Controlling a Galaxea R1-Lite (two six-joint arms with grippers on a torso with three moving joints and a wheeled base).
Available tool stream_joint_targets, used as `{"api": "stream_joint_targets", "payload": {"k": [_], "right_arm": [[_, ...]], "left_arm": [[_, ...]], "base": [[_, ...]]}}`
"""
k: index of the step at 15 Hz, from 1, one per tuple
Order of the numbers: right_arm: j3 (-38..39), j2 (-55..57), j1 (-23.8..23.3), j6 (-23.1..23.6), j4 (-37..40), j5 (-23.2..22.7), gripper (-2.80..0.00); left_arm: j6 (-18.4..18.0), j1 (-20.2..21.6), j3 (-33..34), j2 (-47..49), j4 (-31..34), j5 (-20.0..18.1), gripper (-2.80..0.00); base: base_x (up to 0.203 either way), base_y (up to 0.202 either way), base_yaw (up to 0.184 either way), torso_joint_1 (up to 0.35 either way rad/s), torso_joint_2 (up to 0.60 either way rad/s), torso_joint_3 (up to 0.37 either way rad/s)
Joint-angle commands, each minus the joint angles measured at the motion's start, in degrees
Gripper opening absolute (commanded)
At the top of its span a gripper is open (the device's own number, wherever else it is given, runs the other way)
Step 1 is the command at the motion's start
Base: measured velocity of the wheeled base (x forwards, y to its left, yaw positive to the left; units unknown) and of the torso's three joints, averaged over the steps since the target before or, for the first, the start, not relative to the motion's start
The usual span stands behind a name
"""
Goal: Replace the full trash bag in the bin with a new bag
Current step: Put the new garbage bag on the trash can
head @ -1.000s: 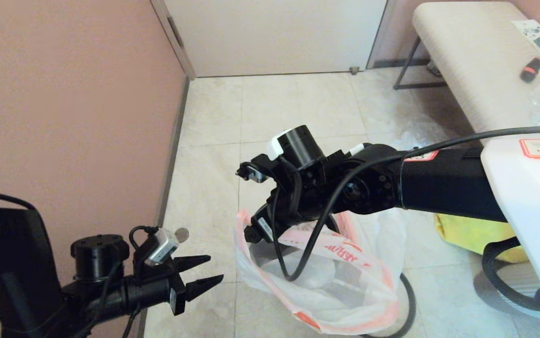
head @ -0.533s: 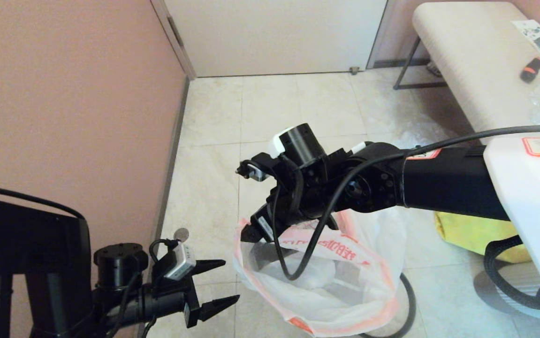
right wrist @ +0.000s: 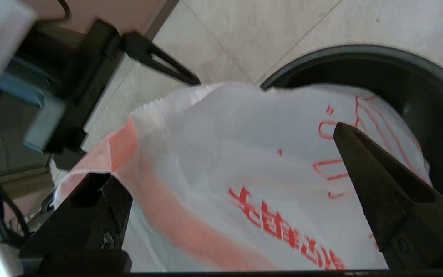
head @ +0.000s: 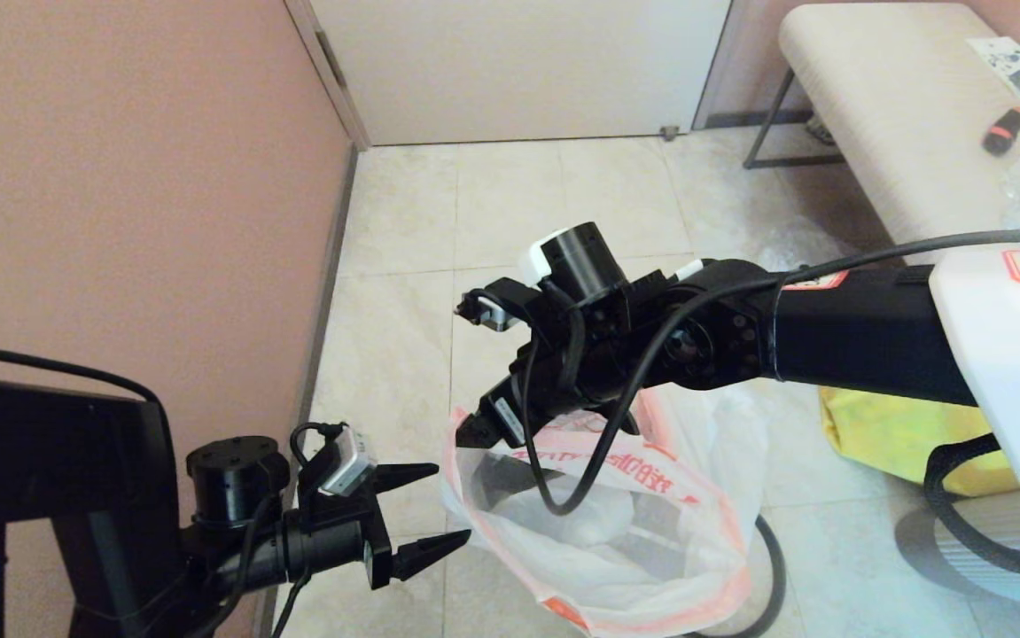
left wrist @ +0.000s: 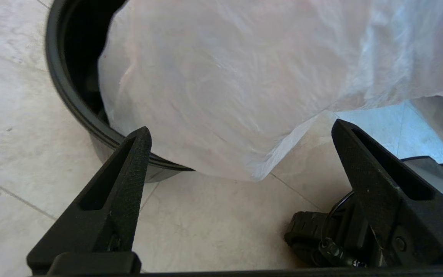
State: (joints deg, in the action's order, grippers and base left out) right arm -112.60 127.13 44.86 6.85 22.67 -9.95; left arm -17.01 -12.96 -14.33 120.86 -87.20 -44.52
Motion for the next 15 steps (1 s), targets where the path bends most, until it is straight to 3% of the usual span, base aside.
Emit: {"api": "stream_joint_targets", "payload": {"k": [1,3,6,10,11,13,15], "right_arm": [[1.1,-1.9,-0.1,-0.6,2.2,0.1,0.0],[3.8,-5.2,0.0,-1.6,8.1,2.2,0.0],[8.5,-8.1,-0.1,-1.7,9.9,8.5,0.0],[18.1,-14.4,0.1,-2.4,9.9,12.6,0.0],[20.9,-16.5,-0.3,-3.2,9.8,13.1,0.0],[25.9,-19.9,-1.3,-4.5,8.7,13.5,0.0],[32.3,-22.5,-2.4,-5.5,5.4,14.5,0.0]], "left_arm": [[-0.1,0.7,1.0,-2.0,-0.5,-0.2,0.0],[-0.2,1.8,2.8,-3.2,-0.5,-0.2,0.0],[0.3,2.4,6.0,-7.2,-0.5,-0.2,0.0],[7.6,2.1,6.5,-16.8,1.2,0.4,0.0],[8.3,1.9,5.7,-20.5,5.8,0.5,0.0],[9.0,0.9,2.2,-28.4,20.8,2.1,0.0],[9.3,-1.0,-3.7,-38.0,41.4,5.1,0.0]], "base": [[0.0,0.0,0.0,0.0,0.0,0.0],[0.0,0.0,0.0,0.0,0.0,0.0],[0.0,0.0,0.0,0.0,0.0,0.0],[0.0,0.0,0.0,0.0,0.0,0.0],[0.0,0.0,0.0,0.0,0.0,0.0],[0.0,0.0,0.0,0.0,0.0,0.0],[0.0,0.0,0.0,0.0,0.0,0.0]]}}
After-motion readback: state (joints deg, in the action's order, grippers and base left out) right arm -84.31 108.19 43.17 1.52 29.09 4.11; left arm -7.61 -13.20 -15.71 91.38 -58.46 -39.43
